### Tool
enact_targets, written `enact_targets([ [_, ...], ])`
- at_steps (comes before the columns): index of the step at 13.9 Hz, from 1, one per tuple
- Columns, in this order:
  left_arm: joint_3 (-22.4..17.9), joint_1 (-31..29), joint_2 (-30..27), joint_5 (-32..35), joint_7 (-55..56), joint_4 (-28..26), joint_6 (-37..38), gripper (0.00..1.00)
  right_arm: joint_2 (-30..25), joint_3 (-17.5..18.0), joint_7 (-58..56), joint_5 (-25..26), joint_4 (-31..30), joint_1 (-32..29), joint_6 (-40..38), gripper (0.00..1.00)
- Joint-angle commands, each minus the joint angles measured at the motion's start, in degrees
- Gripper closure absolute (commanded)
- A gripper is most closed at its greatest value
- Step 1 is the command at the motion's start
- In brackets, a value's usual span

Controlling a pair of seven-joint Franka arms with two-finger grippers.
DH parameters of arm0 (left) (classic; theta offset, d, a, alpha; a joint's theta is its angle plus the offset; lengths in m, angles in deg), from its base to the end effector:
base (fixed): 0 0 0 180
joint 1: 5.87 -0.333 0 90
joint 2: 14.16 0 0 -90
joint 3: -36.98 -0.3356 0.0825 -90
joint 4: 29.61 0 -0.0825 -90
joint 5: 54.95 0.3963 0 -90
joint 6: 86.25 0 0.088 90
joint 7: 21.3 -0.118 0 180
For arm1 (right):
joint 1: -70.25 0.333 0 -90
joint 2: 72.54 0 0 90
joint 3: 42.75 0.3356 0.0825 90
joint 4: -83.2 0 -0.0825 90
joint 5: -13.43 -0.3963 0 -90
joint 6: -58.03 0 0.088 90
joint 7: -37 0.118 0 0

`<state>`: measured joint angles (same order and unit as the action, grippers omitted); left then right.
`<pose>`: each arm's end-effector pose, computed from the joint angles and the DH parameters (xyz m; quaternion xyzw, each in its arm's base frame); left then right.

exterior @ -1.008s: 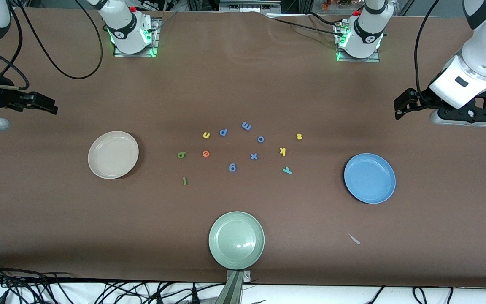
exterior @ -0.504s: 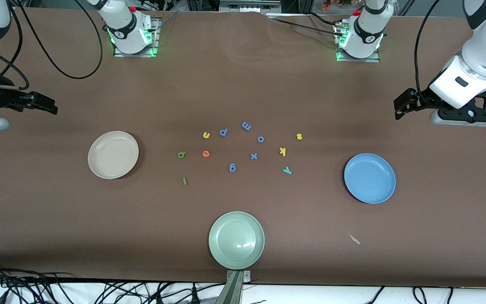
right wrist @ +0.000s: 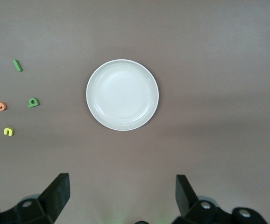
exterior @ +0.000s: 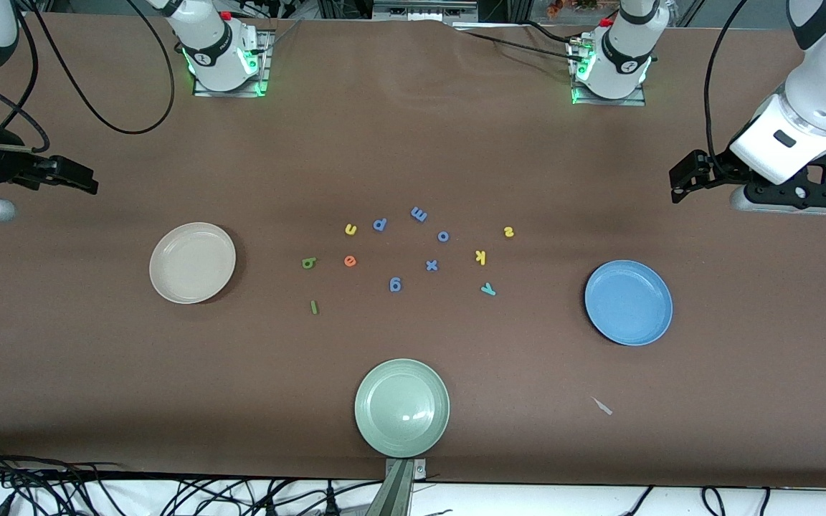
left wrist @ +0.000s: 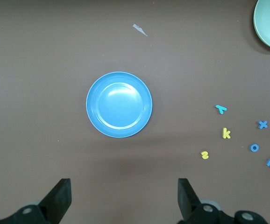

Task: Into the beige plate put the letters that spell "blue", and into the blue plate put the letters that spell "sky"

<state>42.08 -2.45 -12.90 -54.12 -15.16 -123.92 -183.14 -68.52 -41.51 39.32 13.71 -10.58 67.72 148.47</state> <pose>0.5768 -0.0843 0.5945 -0.9997 0.0215 -0.0123 0.0047 0.5816 -0.0140 0.5617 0.9974 -0.0312 -0.0642 0.0023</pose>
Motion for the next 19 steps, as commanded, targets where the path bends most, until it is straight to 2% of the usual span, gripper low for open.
enact_targets([
  [1, 0.00, 0.09, -0.04, 0.14, -0.87, 0.61, 0.74, 0.00, 0.28, 0.25, 0.14, -0.81, 1.05, -0.37, -0.45, 0.00],
  [19, 0.09, 0.26, 0.93, 0.23, -1.31, 0.61, 0.92, 0.00, 0.28, 0.34, 0.58, -0.99, 1.05, -0.37, -0.45, 0.00],
])
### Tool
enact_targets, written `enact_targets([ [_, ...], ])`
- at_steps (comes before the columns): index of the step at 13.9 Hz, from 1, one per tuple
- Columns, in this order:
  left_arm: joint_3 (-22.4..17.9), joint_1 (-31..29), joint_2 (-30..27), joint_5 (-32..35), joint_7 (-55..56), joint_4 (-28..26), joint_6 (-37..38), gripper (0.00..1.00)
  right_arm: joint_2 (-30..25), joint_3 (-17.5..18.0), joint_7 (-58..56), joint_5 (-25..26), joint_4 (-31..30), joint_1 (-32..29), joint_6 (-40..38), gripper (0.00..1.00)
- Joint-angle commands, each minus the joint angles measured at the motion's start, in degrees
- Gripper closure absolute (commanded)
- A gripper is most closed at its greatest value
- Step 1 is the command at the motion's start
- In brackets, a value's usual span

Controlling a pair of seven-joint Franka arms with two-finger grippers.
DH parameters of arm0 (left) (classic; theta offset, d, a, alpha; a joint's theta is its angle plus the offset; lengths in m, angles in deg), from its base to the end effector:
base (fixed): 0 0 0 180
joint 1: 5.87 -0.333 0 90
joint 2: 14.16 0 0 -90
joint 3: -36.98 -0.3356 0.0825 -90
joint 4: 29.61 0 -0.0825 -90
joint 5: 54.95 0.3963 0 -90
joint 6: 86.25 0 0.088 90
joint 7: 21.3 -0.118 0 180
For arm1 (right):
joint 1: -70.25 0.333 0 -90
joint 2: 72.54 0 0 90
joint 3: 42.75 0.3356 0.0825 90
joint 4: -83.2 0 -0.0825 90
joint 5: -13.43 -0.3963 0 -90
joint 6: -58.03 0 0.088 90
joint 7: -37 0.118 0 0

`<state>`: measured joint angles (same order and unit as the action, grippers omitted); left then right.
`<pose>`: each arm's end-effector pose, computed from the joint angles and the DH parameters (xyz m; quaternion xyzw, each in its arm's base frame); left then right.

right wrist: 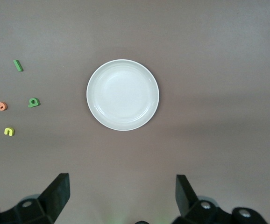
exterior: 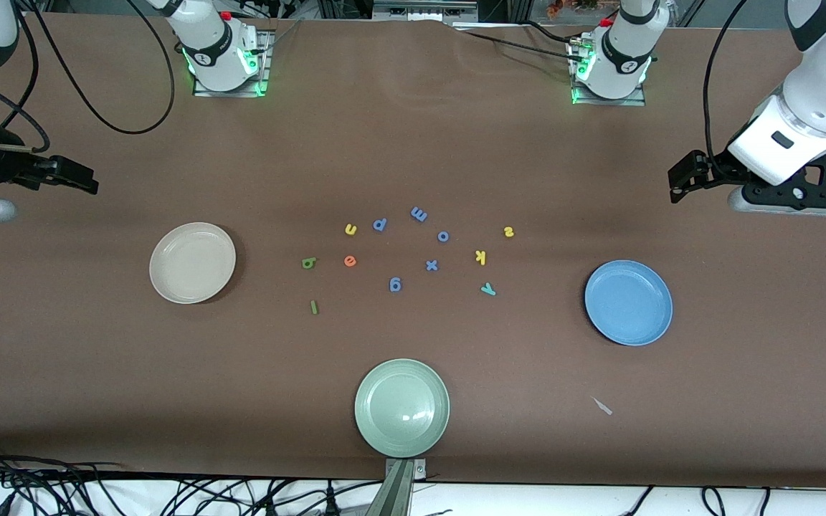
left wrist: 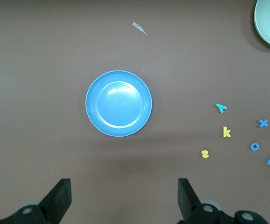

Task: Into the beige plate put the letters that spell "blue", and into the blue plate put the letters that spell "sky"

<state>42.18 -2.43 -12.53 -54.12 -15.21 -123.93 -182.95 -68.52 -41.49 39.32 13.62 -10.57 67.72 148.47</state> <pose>0.5779 -0.0856 0.5903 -0.9997 0.0230 -0.0073 0.0050 0.5817 -0.0137 0.5617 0.9975 -0.0311 -0.0641 0.0015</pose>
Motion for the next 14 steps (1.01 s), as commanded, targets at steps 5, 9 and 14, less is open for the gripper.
enact_targets([
  [5, 0.07, 0.43, 2.31, 0.22, -1.25, 0.62, 2.13, 0.00, 0.46, 0.41, 0.58, -0.89, 1.04, -0.02, 0.16, 0.00],
  [9, 3.49, 0.60, 6.18, 0.22, -1.08, 0.80, 2.05, 0.00, 2.47, 0.94, 0.67, -0.80, 1.04, 2.43, 3.76, 0.00],
  [14, 5.70, 5.51, 18.47, -0.57, -0.11, 4.31, -2.49, 0.00, 9.49, 0.94, 0.06, -0.37, 1.22, 9.28, 9.03, 0.00],
])
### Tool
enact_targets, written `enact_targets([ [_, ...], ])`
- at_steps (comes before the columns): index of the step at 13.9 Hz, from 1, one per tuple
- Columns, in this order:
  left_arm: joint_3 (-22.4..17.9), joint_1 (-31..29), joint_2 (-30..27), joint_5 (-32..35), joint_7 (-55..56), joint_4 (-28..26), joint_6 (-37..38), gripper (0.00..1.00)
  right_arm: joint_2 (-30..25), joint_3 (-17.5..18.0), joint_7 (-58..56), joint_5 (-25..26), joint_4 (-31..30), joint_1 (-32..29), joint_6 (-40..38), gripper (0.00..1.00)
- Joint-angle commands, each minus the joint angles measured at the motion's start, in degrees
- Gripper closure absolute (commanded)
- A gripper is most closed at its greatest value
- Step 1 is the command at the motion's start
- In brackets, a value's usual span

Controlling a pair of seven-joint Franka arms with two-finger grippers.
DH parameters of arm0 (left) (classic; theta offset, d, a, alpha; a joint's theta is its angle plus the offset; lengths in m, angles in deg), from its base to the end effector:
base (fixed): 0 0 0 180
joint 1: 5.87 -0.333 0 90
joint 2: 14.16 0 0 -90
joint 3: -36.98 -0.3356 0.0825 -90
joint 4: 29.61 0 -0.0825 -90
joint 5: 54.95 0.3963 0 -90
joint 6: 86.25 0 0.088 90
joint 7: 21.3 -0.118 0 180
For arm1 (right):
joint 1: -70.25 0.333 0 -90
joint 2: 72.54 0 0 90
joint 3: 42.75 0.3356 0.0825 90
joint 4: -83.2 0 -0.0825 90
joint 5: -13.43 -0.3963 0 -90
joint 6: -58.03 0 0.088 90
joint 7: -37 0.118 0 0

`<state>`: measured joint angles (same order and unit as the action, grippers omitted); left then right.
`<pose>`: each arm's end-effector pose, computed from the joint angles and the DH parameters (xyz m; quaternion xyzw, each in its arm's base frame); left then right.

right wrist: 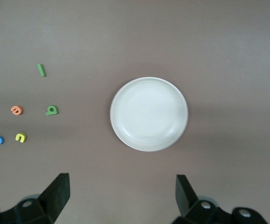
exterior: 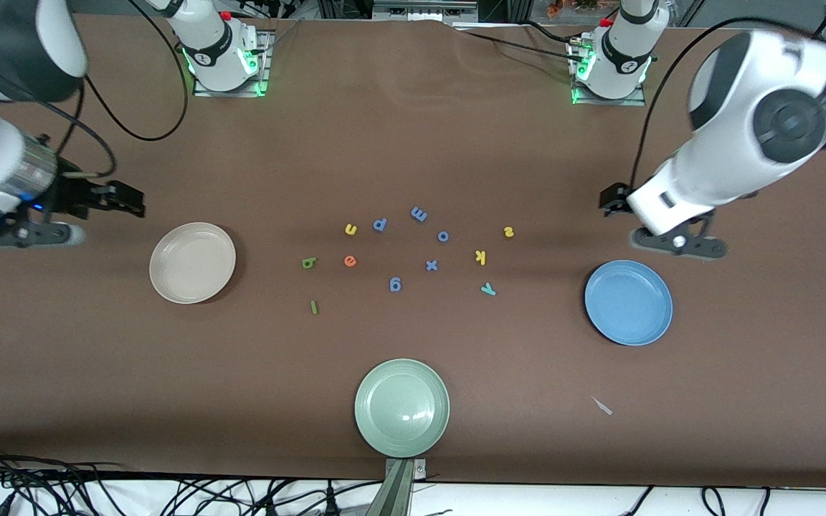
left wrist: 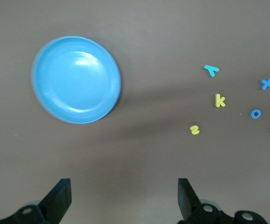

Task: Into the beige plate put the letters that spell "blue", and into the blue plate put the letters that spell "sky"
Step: 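Grasp the yellow k with the left gripper while the right gripper grasps the l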

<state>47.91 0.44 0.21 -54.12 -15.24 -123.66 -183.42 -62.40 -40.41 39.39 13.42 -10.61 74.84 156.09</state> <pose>0.6031 -0.1754 0.4603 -0.9904 0.0979 0.0971 0.0030 0.6159 0.0732 0.5070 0.9979 0.0394 -0.0514 0.0005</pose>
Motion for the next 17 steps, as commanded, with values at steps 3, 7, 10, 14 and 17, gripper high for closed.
enact_targets([
  [3, -0.12, 9.57, 12.84, 0.05, 8.58, 3.60, -11.53, 0.00, 9.70, -0.14, 0.51, -0.25, 1.61, 6.39, 4.84, 0.00],
  [7, -0.21, 14.87, 22.60, 0.22, 19.95, 2.21, -25.40, 0.00, 17.26, -0.14, 0.60, -0.78, 1.70, 9.56, 15.12, 0.00],
  [10, -0.38, 17.24, 24.81, 0.22, 21.88, -1.05, -32.37, 0.00, 22.10, -0.14, 0.69, -0.70, 1.61, 12.10, 21.89, 0.00],
  [14, -0.47, 17.51, 26.05, 0.40, 22.33, -2.19, -33.35, 0.03, 28.86, -0.14, 9.27, 0.09, 1.61, 16.05, 33.75, 0.00],
  [17, -0.21, 17.33, 26.05, 4.09, 22.41, -4.74, -33.35, 0.11, 32.65, -0.32, 11.06, 0.10, 1.61, 17.83, 39.73, 0.00],
])
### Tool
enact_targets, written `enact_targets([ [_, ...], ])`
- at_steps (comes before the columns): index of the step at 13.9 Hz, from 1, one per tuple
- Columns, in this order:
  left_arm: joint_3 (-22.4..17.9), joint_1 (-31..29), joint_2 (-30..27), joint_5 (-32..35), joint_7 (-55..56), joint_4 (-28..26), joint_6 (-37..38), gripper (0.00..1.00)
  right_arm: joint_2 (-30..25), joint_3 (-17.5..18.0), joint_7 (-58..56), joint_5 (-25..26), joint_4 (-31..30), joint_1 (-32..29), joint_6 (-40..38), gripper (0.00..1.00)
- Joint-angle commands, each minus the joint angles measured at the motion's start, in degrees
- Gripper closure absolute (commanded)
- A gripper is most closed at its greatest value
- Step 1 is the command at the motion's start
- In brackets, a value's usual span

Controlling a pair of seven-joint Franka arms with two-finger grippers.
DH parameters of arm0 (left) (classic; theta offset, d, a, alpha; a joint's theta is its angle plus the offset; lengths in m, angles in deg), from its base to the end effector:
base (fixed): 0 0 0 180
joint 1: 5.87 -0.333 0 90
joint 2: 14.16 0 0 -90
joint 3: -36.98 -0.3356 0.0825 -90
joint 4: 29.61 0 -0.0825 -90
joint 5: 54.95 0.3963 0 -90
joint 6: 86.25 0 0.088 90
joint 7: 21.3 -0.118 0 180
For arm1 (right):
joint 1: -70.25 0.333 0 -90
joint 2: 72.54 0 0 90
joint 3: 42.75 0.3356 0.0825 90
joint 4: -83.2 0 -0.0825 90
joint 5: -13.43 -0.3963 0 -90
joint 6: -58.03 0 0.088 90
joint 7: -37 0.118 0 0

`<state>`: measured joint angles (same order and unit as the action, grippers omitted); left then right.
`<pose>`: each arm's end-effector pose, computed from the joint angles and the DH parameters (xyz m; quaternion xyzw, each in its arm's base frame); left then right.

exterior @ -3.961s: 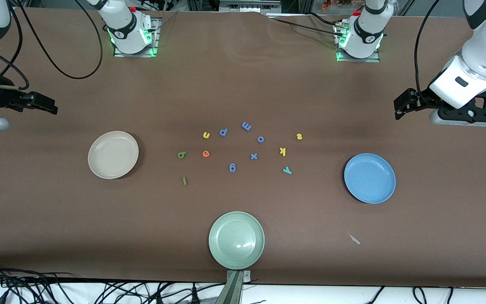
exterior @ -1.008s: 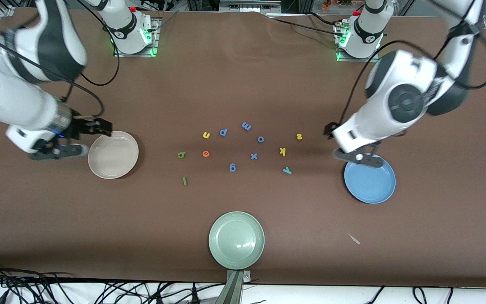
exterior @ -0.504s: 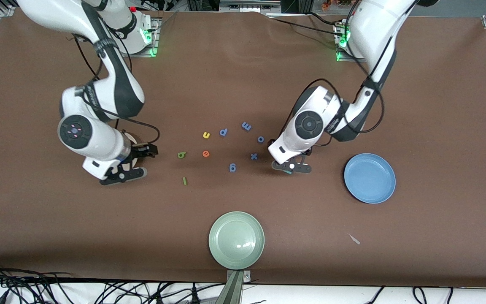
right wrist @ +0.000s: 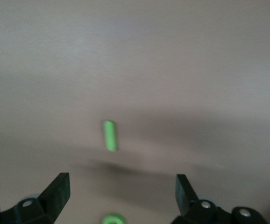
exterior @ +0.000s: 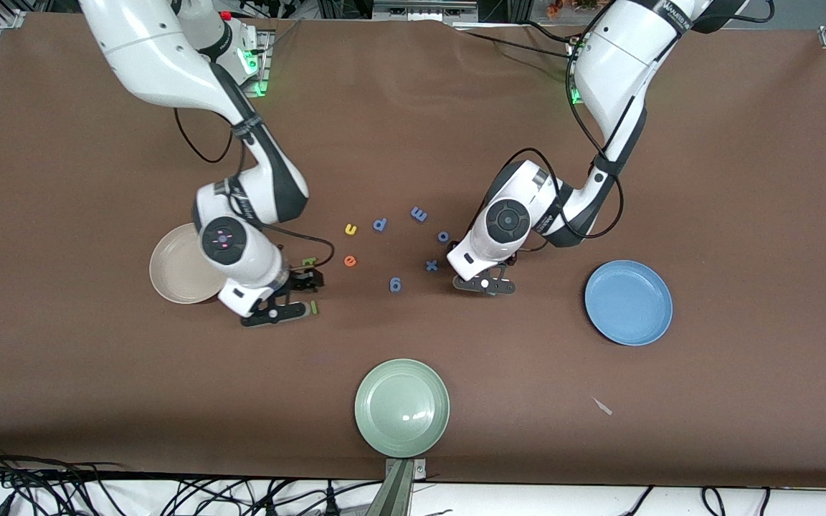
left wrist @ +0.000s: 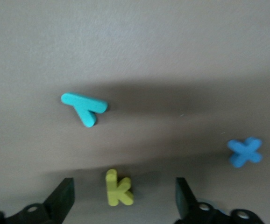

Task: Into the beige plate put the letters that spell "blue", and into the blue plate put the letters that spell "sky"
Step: 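Grasp the yellow k with the left gripper while the right gripper grasps the l, then drop the k on the blue plate while the right gripper drops the l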

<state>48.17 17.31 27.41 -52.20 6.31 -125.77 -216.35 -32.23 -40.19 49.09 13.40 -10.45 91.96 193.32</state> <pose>0.5734 -0.3756 0.1706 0.9955 -0.0552 -0.0759 0.0110 0.6519 0.2897 0.2043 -0.9948 -0.1004 -0.0068 0.0176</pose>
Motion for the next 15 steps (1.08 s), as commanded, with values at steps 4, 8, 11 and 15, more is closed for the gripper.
enact_targets([
  [4, -0.47, 0.64, -1.14, 2.17, 0.95, -2.54, -0.51, 0.64, 4.60, -0.54, 1.26, 0.11, 1.53, 0.88, 7.00, 0.01],
  [8, -0.56, 0.11, -2.19, 2.26, 0.43, -2.02, 0.37, 1.00, 4.60, -0.54, 1.35, -0.67, 1.53, 0.88, 7.09, 0.49],
  [11, -1.00, -1.03, -6.05, 2.53, 0.08, -1.49, 6.76, 1.00, 4.78, -0.54, 2.49, -0.59, 1.53, 0.88, 7.17, 0.78],
  [15, -1.00, -8.30, -11.33, 3.84, -9.56, -1.31, 12.14, 1.00, 4.17, -0.71, 2.23, -0.50, 1.88, 0.35, 7.26, 1.00],
])
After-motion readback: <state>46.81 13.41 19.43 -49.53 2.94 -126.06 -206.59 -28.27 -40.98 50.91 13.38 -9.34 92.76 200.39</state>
